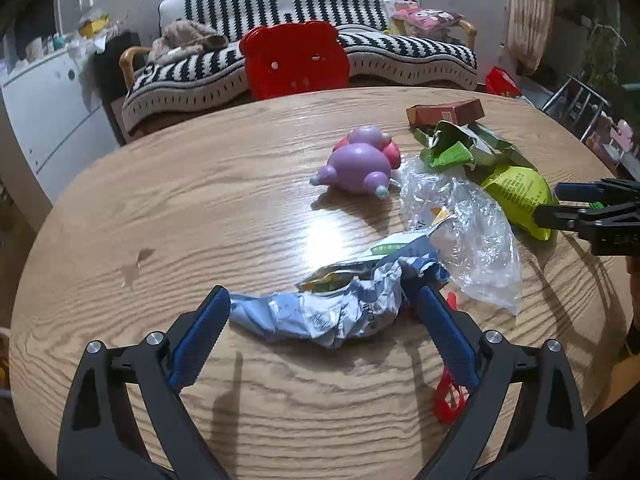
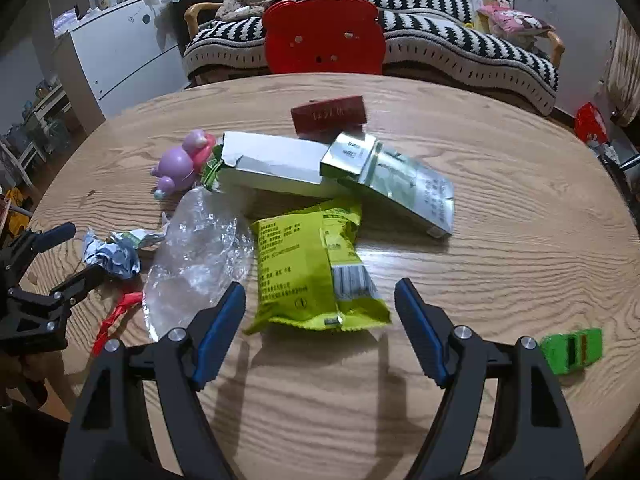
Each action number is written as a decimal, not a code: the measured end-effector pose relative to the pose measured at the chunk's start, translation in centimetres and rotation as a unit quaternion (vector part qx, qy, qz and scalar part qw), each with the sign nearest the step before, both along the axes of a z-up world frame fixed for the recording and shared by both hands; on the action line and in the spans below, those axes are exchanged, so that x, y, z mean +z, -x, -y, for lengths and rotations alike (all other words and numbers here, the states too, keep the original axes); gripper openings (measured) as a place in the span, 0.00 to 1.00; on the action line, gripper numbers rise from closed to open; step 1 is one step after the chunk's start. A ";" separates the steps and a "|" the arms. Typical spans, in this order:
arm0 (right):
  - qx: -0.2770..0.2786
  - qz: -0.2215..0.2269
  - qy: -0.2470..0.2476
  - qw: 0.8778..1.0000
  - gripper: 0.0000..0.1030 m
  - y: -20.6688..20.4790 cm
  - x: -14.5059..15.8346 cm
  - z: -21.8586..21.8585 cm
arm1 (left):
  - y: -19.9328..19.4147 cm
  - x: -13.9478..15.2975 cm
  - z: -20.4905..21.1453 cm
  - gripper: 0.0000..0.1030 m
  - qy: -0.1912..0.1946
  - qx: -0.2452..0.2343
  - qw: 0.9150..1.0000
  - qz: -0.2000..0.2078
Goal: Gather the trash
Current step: 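Grasp the yellow-green snack bag with the right tool while the left tool grasps foil wrapper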
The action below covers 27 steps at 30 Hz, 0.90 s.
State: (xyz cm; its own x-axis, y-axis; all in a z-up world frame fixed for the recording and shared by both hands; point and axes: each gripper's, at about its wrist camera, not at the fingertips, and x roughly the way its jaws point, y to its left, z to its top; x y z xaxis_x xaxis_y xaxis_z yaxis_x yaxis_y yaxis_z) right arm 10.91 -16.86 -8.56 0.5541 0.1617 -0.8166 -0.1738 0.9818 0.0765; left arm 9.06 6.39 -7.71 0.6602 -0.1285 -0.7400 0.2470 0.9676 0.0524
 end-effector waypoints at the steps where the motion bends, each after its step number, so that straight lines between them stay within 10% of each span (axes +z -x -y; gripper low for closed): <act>1: 0.000 -0.001 0.001 1.000 0.72 -0.3 -0.3 0.0 | 0.0 0.0 0.2 0.89 -0.004 -0.002 1.000 0.001; 9: 0.003 -0.008 0.018 1.000 0.65 -1.3 -1.4 -0.2 | 0.3 -0.1 1.1 0.60 -0.018 -0.016 1.000 0.009; 14: 0.012 -0.001 0.008 1.000 0.48 -0.6 0.1 -0.1 | 1.0 0.3 1.9 0.17 -0.008 -0.040 0.999 -0.009; 27: -0.008 0.030 -0.019 0.999 0.47 1.8 3.3 1.9 | 2.5 4.5 0.4 0.16 0.042 0.003 0.999 0.004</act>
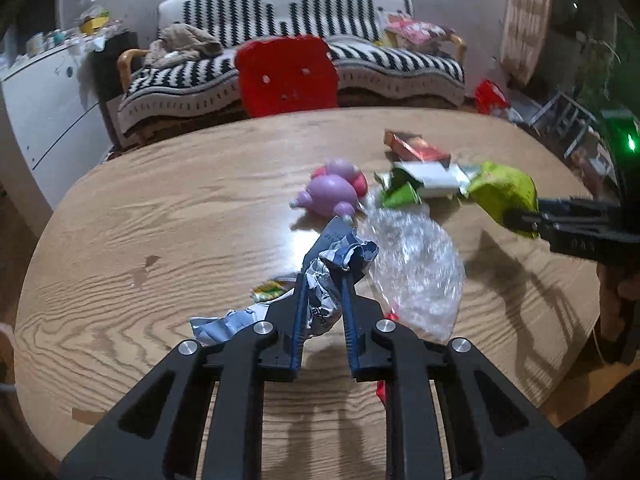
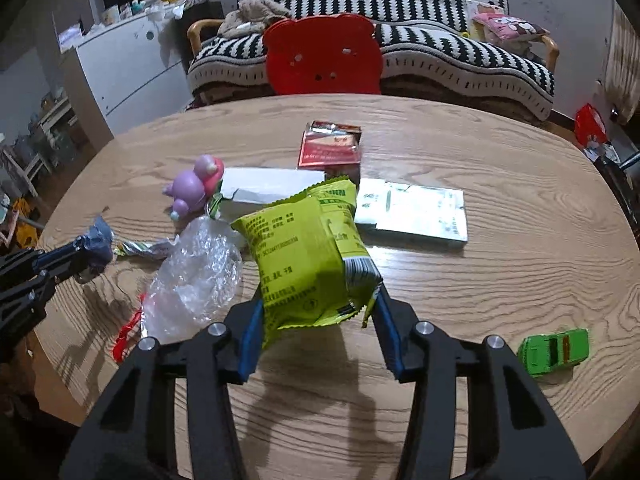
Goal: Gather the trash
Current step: 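Grasp the yellow-green snack bag with the right tool while the left tool grasps foil wrapper, then carry the snack bag and foil wrapper to the black bin and release both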
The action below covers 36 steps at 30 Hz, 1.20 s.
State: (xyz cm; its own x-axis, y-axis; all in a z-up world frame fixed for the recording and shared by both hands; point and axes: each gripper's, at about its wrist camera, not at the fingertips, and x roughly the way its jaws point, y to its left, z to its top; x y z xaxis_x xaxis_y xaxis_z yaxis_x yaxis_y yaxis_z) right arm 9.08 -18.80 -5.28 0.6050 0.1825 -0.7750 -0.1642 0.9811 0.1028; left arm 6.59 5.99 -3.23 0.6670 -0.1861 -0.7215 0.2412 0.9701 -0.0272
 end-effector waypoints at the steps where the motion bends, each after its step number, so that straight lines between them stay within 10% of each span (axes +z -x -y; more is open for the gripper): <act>1: -0.001 0.002 -0.002 1.000 0.47 0.2 0.2 0.2 | -0.1 0.2 -0.1 0.16 0.003 0.002 1.000 0.001; 19: -0.024 0.034 -0.004 0.999 0.47 3.9 3.2 3.8 | -0.4 1.9 4.2 0.16 -0.011 0.001 1.000 0.015; 36: -0.147 0.066 0.001 0.987 0.47 12.8 5.8 18.8 | 1.5 4.3 18.8 0.16 0.015 -0.091 0.995 0.043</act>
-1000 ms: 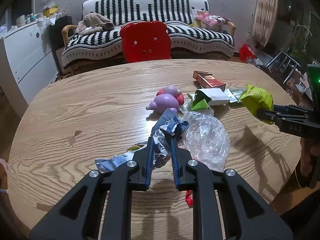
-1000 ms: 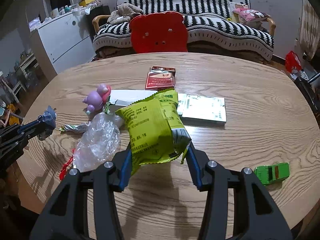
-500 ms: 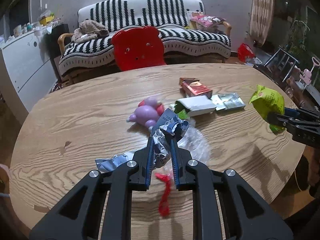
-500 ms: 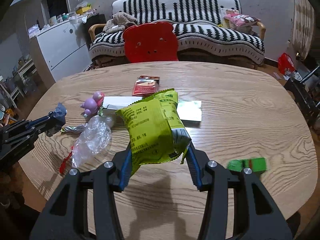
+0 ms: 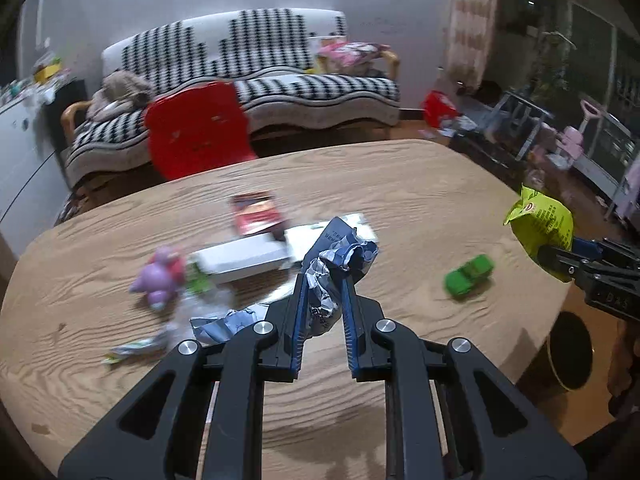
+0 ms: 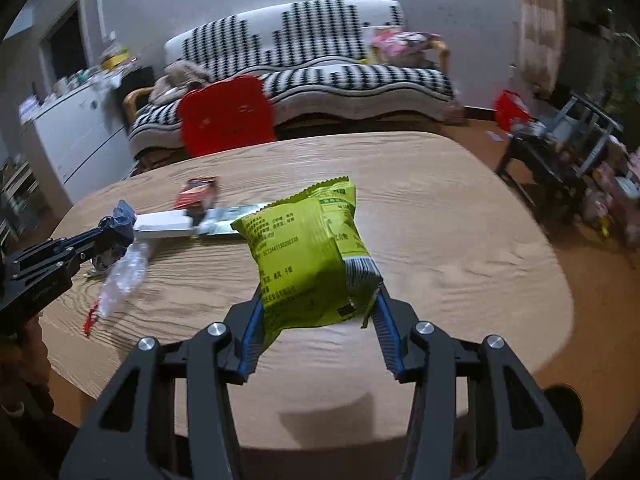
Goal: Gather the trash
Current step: 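Carry the snack bag and foil wrapper to the black bin and release both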
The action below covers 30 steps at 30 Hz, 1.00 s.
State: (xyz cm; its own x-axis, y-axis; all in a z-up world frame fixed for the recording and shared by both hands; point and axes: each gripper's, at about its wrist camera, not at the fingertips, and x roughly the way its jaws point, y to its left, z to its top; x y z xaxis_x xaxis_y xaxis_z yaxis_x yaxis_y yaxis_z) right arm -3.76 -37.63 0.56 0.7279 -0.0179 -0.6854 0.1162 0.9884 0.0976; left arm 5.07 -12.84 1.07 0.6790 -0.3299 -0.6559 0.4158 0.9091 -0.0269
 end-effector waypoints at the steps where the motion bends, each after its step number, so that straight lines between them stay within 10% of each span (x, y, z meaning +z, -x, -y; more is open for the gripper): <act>1: -0.007 0.000 0.000 1.000 0.47 0.5 0.0 0.8 | 0.3 0.0 1.2 0.16 0.002 -0.010 1.000 -0.001; 14: -0.145 -0.010 -0.016 0.989 0.47 12.2 -1.8 15.0 | 5.5 -1.8 17.2 0.16 0.033 -0.136 0.990 -0.025; 30: -0.326 -0.080 -0.102 0.936 0.47 27.0 -8.0 29.4 | 17.5 -10.5 37.7 0.16 0.029 -0.343 0.929 -0.138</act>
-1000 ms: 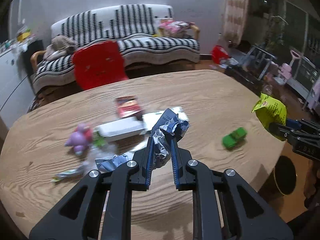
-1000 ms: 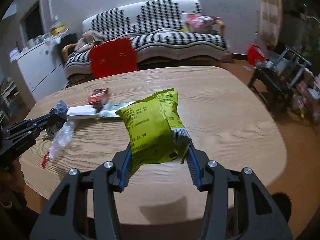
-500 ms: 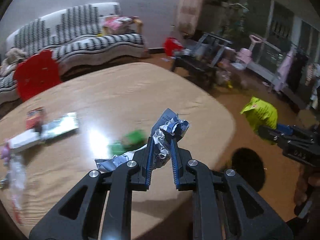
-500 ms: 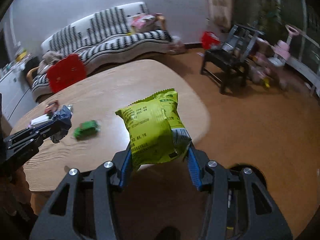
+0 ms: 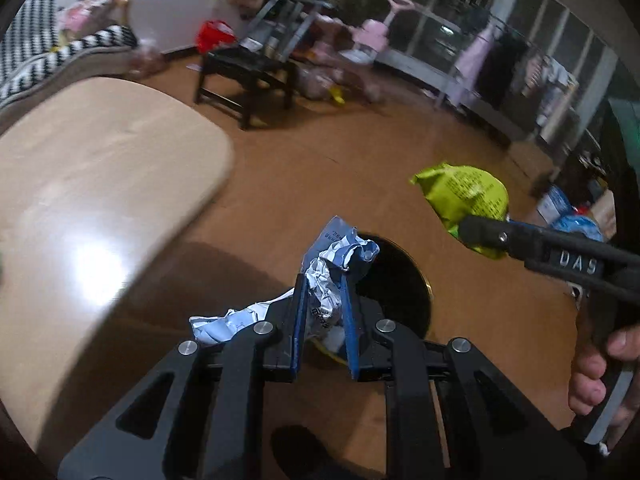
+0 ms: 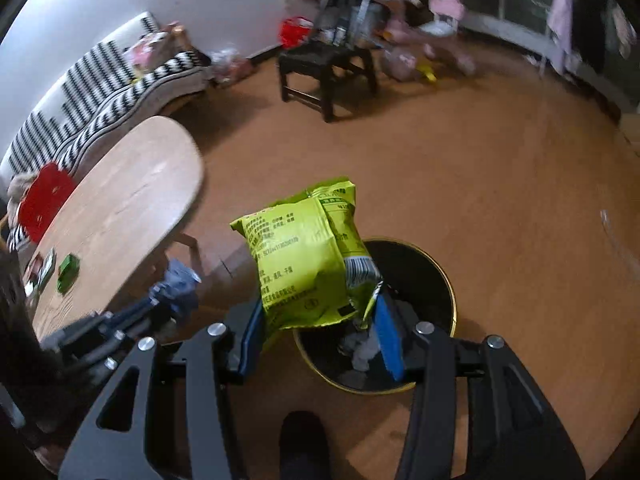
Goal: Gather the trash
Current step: 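Carry the snack bag and foil wrapper to the black bin and release both, then move both open tools back toward the table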
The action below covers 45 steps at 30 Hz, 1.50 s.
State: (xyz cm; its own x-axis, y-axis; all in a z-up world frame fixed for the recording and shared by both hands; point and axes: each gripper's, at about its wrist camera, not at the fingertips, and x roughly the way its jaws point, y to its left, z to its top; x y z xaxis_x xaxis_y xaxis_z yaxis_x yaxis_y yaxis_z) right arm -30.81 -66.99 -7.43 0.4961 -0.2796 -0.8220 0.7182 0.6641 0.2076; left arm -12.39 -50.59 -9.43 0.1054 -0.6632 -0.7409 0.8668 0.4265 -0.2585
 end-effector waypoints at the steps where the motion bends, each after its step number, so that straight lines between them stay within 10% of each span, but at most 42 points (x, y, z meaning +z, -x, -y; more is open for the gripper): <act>1: -0.007 -0.003 -0.002 1.000 0.47 0.4 -0.3 0.4 | 0.4 -0.5 0.8 0.16 -0.003 -0.007 1.000 -0.006; 12: -0.028 -0.002 -0.009 1.000 0.49 1.2 -0.5 1.5 | 2.3 -2.4 5.6 0.16 -0.007 -0.049 0.999 -0.023; 17: -0.046 0.001 -0.006 0.999 0.61 1.7 -0.1 2.1 | 2.5 -2.6 5.9 0.76 0.002 -0.045 0.999 -0.009; 24: -0.032 0.009 0.001 0.999 0.69 0.4 0.7 1.3 | 1.0 -1.7 4.1 0.81 0.008 -0.017 1.000 -0.009; 35: 0.117 0.067 0.073 0.988 0.83 -10.6 6.7 -10.3 | -5.7 5.1 -9.6 0.91 0.018 0.096 0.994 0.047; 45: 0.289 0.096 0.066 0.950 0.84 -23.4 8.5 -26.3 | -12.6 9.7 -30.6 0.91 0.012 0.256 0.961 0.103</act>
State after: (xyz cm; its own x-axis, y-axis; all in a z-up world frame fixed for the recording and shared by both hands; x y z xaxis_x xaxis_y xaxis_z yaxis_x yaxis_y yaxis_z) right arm -7.43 -40.67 1.12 0.7356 -0.0091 -0.6773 0.1819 0.9658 0.1847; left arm 0.24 -19.96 0.29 0.5644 -0.5020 -0.6554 0.5792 0.8065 -0.1189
